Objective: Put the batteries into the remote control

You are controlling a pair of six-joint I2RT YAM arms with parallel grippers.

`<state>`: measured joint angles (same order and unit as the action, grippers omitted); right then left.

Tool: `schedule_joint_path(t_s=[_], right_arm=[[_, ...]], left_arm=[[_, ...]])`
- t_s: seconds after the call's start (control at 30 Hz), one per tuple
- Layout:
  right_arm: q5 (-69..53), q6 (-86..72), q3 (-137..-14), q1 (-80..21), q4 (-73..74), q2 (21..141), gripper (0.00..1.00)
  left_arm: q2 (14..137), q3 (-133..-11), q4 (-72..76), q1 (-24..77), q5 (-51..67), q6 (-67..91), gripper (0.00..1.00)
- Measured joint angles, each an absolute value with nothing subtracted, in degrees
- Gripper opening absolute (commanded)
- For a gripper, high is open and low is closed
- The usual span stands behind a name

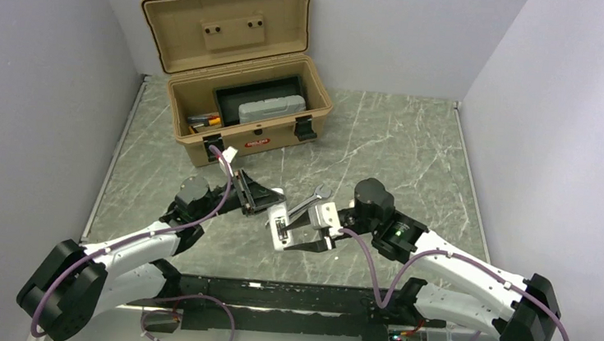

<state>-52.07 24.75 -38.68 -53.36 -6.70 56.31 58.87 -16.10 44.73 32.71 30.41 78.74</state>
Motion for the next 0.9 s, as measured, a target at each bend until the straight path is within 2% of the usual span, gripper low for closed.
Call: schedule_joint_path(t_s=[0.37,0.9], right_arm=[[-54.59,30.0,-38.74,-53.36,-3.44,59.31,0.39],[-55.07,31.0,-38.74,-53.41,-3.62,60.51,0.39]], left_arm=[[58.87,-16.1,44.91,32.71,30.85,79.2,0.0],[59.16,-16.1,47.29,32.84,31.68,80.73,0.0]])
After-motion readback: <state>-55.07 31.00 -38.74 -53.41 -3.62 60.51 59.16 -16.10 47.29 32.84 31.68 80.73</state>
